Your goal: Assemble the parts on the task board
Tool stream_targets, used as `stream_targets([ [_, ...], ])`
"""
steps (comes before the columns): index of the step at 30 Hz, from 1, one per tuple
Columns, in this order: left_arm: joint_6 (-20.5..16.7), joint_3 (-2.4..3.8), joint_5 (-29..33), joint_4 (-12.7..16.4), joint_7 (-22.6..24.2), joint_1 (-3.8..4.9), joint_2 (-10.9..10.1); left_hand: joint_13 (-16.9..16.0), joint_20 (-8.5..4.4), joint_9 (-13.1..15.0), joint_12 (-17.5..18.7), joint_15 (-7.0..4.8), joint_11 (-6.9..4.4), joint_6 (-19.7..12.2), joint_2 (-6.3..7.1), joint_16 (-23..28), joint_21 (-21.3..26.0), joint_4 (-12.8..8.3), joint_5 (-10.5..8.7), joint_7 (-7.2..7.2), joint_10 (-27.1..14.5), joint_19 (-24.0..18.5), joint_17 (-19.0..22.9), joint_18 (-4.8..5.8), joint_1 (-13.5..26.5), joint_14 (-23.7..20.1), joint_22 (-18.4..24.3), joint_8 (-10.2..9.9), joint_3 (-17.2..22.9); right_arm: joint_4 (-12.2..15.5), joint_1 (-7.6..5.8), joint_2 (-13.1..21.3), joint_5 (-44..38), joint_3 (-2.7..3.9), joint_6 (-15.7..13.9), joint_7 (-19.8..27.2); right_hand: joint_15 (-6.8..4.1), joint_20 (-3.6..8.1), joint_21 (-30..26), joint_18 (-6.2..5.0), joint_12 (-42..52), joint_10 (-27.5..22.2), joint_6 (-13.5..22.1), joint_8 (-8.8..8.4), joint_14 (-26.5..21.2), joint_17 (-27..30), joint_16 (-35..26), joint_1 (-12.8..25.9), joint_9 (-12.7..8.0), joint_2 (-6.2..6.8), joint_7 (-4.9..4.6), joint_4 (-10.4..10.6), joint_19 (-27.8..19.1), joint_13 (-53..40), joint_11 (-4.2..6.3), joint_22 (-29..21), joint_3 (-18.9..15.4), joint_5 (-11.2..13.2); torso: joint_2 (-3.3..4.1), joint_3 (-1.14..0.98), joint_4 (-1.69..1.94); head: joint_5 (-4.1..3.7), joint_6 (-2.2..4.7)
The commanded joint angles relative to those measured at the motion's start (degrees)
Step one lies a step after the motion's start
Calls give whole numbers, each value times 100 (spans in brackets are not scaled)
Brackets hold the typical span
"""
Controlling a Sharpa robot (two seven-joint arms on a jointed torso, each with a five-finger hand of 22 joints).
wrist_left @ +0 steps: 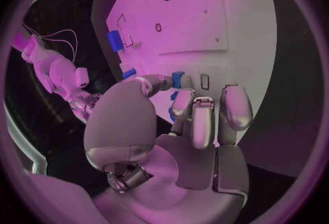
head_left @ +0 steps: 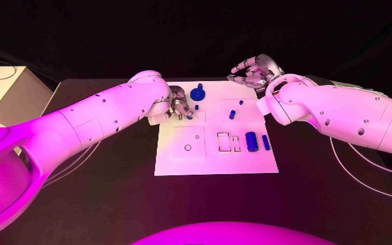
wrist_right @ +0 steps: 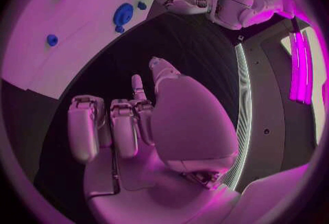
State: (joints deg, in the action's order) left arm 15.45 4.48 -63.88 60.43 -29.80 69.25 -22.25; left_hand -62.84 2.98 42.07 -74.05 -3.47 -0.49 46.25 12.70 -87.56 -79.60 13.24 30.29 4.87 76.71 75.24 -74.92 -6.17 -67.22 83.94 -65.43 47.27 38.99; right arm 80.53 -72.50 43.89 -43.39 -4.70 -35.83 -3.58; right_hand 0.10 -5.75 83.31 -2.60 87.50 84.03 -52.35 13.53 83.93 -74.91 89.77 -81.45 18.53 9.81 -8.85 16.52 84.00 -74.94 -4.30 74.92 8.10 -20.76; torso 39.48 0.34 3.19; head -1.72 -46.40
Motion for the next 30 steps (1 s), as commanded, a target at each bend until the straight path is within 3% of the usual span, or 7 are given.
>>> stream_targets([
  [1, 11, -18, 21, -41, 26, -29, 70, -9, -46, 20, -7, -44, 0, 44, -53, -13, -20, -1260, 11, -80, 63, -1, -1022, 90, 66, 472, -11, -3, 1231, 6, 5, -5, -34, 3, 58, 51, -35, 30, -38, 65, -14, 287, 28, 15, 580, -1393, -18, 26, 7, -3, -5, -7, 312, -1226, 16, 827, 36, -31, 6, 0, -2, 4, -6],
  [6, 55, -24, 44, -103, 23, -33, 126, 75, -45, 99, 48, -47, -16, 28, -105, -17, -5, -1172, -50, -107, 57, -8, -1031, 92, 204, 475, -9, -1, 1042, 11, 5, -3, -46, 3, 64, 50, -35, 30, -38, 65, -14, 287, 28, 15, 580, -1393, -18, 26, 7, -3, -5, -7, 312, -1226, 16, 827, 36, -31, 9, 1, -15, -5, -14],
  [19, 128, -34, 59, -206, 15, -40, 171, 98, -70, 227, 75, -80, -63, -20, -128, -26, 33, -1021, -87, -178, 86, -9, -1051, 93, 351, 481, 8, -6, 639, 17, 6, 2, -41, 3, 71, 51, -35, 30, -38, 65, -14, 287, 28, 15, 580, -1393, -18, 26, 7, -3, -5, -7, 312, -1226, 16, 827, 36, -31, -7, 2, 1, -35, -32],
  [30, 158, -35, 45, -153, 15, -45, 122, 81, -119, 257, 69, -126, -115, 126, -159, -30, 93, -646, -223, -248, 78, 11, -1063, 95, 464, 484, 43, -180, -303, 24, 8, 15, -20, 3, 70, 58, -32, 28, -51, 62, -22, 277, 56, 26, 576, -1377, -24, 57, 33, 21, -9, -11, 308, -1217, 12, 818, 90, -38, -4, 3, -7, -47, -27],
])
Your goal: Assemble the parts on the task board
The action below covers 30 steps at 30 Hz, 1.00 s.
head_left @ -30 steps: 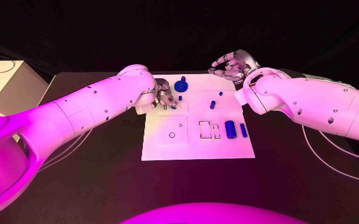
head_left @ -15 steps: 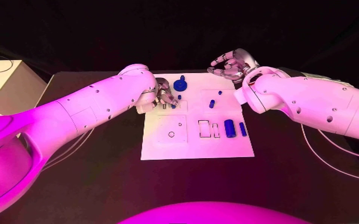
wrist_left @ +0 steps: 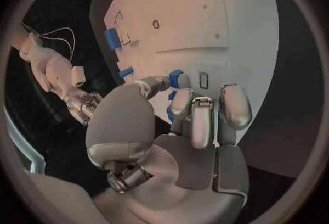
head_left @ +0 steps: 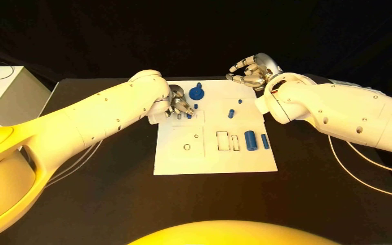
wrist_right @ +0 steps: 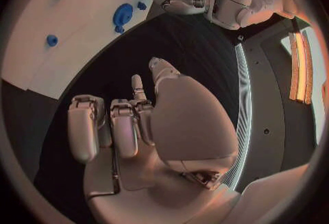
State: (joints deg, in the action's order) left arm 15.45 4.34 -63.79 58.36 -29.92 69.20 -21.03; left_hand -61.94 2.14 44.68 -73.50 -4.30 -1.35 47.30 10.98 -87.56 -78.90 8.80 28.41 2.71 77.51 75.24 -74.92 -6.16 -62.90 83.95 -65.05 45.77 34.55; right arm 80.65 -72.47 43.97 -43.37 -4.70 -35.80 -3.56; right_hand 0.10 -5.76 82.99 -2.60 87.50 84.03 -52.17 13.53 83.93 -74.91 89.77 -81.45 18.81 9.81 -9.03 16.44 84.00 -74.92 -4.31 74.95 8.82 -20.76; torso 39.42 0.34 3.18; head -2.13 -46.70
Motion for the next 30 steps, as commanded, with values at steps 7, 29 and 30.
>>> stream_targets([
  [7, 171, -20, 14, 139, 27, -54, -63, 0, -35, 5, 20, -39, -25, 115, 84, -37, 41, 88, -263, -29, -18, 27, -1079, 97, 77, 486, 6, -127, -438, 15, 9, 16, -17, 3, 62, 60, -32, 28, -35, 58, -28, 270, 40, 27, 575, -1369, -27, 65, 8, 23, 8, -1, 302, -1212, 12, 801, 21, -35, -2, 3, -1, -11, 6],
  [29, 18, -4, -22, 361, 32, -68, -250, 10, -15, 112, 13, -17, 2, 189, 21, -57, 49, 798, -1500, -3, -20, 62, -1120, 103, 48, 498, -27, -261, -1238, 25, 19, 35, -10, 3, 58, 67, -31, 28, -34, 59, -27, 271, 43, 29, 574, -1365, -29, 79, 12, 24, 7, 3, 303, -1213, 11, 802, 26, -33, 2, 2, -3, -9, 41],
  [30, 17, -1, -22, 372, 33, -68, -260, 10, -15, 114, 12, -17, 2, 189, 18, -59, 50, 798, -1525, -3, -19, 61, -1124, 102, 56, 499, -25, -264, -1254, 25, 19, 36, -10, 3, 58, 67, -31, 28, -34, 59, -27, 271, 43, 29, 574, -1365, -29, 79, 12, 24, 7, 3, 303, -1213, 11, 802, 26, -33, 2, 3, -2, -9, 44],
])
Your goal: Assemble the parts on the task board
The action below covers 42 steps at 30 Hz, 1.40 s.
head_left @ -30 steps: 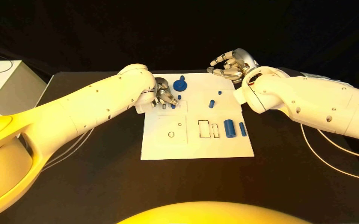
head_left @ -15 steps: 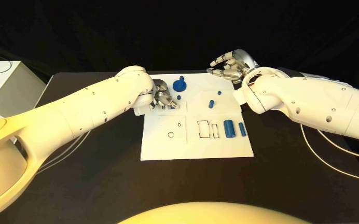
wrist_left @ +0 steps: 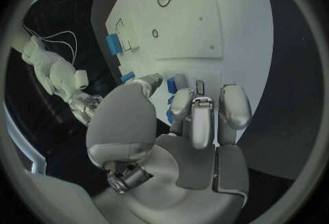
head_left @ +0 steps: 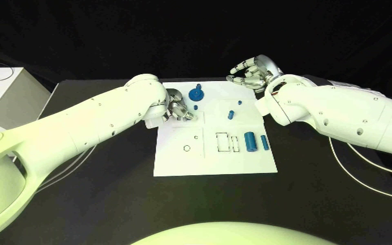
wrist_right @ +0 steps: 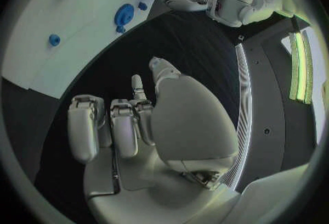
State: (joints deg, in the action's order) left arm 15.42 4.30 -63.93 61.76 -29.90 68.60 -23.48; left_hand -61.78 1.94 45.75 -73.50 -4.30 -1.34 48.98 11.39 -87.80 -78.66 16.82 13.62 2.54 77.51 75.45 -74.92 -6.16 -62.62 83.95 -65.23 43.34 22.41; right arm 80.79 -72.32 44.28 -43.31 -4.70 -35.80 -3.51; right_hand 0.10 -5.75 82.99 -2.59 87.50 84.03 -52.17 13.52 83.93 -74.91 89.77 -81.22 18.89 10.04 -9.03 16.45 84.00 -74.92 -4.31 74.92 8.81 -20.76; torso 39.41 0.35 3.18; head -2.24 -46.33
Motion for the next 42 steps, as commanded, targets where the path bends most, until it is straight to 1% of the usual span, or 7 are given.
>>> stream_targets([
  [1, 20, 7, -9, 45, 32, -8, -27, -6, 6, 14, 11, -17, 1, 24, -30, -37, 27, -3, -124, 15, -18, 39, -1126, 101, 52, 501, -5, -27, -83, 12, 5, 7, -16, 3, 58, 63, -31, 28, -35, 58, -26, 271, 43, 29, 574, -1365, -28, 55, 5, 0, 7, 3, 303, -1214, 11, 804, 27, -33, 2, 1, -3, 1, 8],
  [7, 41, 111, -1, 198, 37, -7, -151, 7, 9, 77, 11, -15, 3, 26, -95, -32, 27, 4, -1062, 13, -33, 45, -1117, 102, 146, 498, -21, -69, -485, 15, 8, 28, -14, 3, 50, 69, -31, 28, -35, 58, -26, 271, 43, 29, 574, -1365, -28, 55, 5, 0, 7, 3, 303, -1214, 11, 804, 27, -33, -3, 2, 3, -4, 36],
  [20, -52, 687, 17, 544, 47, -3, -441, 78, 18, 128, 53, 0, 28, -86, -269, 8, 71, 7, -1076, 43, -119, -3, -1041, 89, 236, 475, 48, -132, -952, 15, 12, 56, -13, 3, 39, 73, -31, 27, -39, 57, -30, 267, 48, 31, 573, -1361, -30, 71, 10, 2, 7, 4, 301, -1210, 11, 801, 34, -33, -1, 0, 0, -5, 95],
  [24, -163, 800, 10, 498, 58, 1, -480, 400, 79, 32, 275, 73, 118, -314, -577, 94, 226, -9, -1062, 146, -404, -190, -881, 34, -377, 420, 319, -378, -712, 11, 12, 60, -10, 3, 37, 74, -31, 27, -39, 57, -30, 267, 48, 31, 573, -1361, -30, 71, 10, 2, 7, 4, 301, -1210, 11, 801, 34, -33, -1, -1, 1, -6, 117],
  [25, -198, 824, 13, 460, 63, 3, -482, 428, 98, -1, 295, 90, 134, -321, -576, 107, 249, 0, -1064, 165, -444, -216, -858, 27, -514, 411, 355, -430, -573, 11, 12, 62, -9, 3, 36, 75, -31, 27, -39, 57, -30, 267, 48, 31, 573, -1361, -30, 71, 10, 2, 7, 4, 301, -1210, 11, 801, 34, -33, 0, 1, 2, -6, 124],
  [32, -389, 895, 52, 57, 107, 41, -402, 801, 196, -256, 530, 200, 261, -416, -383, 183, 391, 4, -1065, 311, -751, -370, -717, -21, -550, 356, 583, -767, 47, 13, 12, 71, -5, 3, 29, 83, -31, 27, -39, 57, -30, 267, 48, 31, 573, -1361, -30, 71, 10, 2, 7, 4, 301, -1210, 11, 801, 34, -33, 24, 1, -8, 2, 189],
  [42, -516, 913, 44, -464, 153, 129, -210, 940, 229, -348, 613, 225, 280, -382, -240, 200, 432, -21, -1064, 330, -837, -403, -685, -35, -643, 342, 641, -824, 296, 29, 12, 73, 4, 3, 41, 92, -31, 27, -44, 56, -33, 264, 51, 33, 571, -1352, -33, 79, 15, 3, 7, 3, 299, -1207, 11, 796, 41, -35, 65, -6, -32, 49, 283],
])
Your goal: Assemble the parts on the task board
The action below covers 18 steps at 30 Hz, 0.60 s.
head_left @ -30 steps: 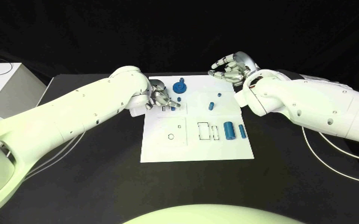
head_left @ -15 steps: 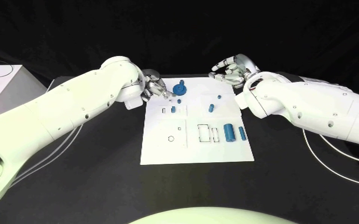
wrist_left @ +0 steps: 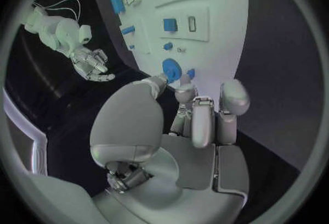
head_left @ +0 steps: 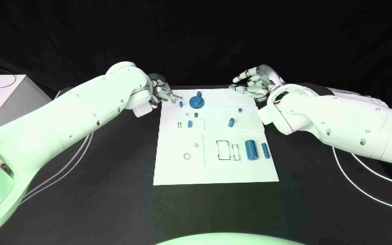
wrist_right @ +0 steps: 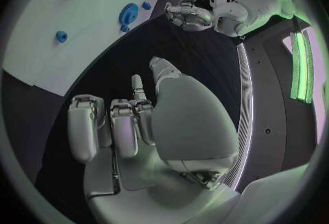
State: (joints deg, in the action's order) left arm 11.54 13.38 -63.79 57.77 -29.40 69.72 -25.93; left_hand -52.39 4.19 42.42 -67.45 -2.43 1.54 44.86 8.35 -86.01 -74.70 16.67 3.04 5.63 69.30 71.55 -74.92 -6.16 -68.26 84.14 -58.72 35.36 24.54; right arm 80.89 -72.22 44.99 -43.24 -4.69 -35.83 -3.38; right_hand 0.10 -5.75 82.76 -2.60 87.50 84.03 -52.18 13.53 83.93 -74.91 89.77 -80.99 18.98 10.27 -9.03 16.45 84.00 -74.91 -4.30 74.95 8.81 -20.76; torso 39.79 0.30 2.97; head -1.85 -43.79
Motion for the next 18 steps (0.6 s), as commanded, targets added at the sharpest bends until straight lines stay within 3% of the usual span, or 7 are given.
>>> stream_targets([
  [1, -108, 5, 24, -84, 104, 20, 41, -35, 1, -12, -22, 29, -21, 68, 91, 12, 26, -22, -4, 4, 14, 2, -700, -32, -180, 329, -30, 1, 161, 23, 2, 4, -3, 3, 49, 79, -31, 27, -19, 57, -30, 267, 52, 34, 571, -1355, -32, 55, 6, -20, 7, 1, 301, -1211, 11, 797, 44, -36, 30, 0, -12, 10, 33],
  [4, -48, 6, 15, -105, 106, 27, 44, -172, -38, 69, -135, -31, -99, 235, 189, -15, -2, -80, -3, -92, 130, 44, -747, -24, -480, 348, -84, 215, 392, 38, 2, 12, -3, 3, 57, 80, -31, 27, -15, 58, -25, 272, 53, 36, 572, -1359, -31, 43, 8, -19, 9, -8, 302, -1215, 13, 801, 53, -40, 38, 3, -8, 5, 40],
  [11, -100, 3, -90, -255, 110, 32, 103, -141, -70, 101, -126, -51, -110, 203, 300, -12, 5, -14, -8, -97, 123, 42, -740, -22, -518, 347, -74, 302, 495, 67, 1, 26, -5, 3, 56, 76, -32, 27, -16, 58, -28, 270, 53, 37, 573, -1362, -30, 35, 10, -18, 10, -13, 302, -1213, 14, 800, 60, -41, 31, 1, -2, 7, 44],
  [18, -190, -5, -101, -557, 112, 33, 281, -134, -52, 96, -158, -23, -76, 130, 166, -9, 7, 27, -11, -65, 151, 60, -732, -18, 493, 346, -84, 400, 135, 98, -1, 23, -11, 3, 54, 72, -32, 27, -16, 58, -28, 270, 53, 37, 573, -1362, -30, 35, 10, -18, 10, -13, 302, -1213, 14, 800, 60, -41, 57, 1, -32, 8, 53],
])
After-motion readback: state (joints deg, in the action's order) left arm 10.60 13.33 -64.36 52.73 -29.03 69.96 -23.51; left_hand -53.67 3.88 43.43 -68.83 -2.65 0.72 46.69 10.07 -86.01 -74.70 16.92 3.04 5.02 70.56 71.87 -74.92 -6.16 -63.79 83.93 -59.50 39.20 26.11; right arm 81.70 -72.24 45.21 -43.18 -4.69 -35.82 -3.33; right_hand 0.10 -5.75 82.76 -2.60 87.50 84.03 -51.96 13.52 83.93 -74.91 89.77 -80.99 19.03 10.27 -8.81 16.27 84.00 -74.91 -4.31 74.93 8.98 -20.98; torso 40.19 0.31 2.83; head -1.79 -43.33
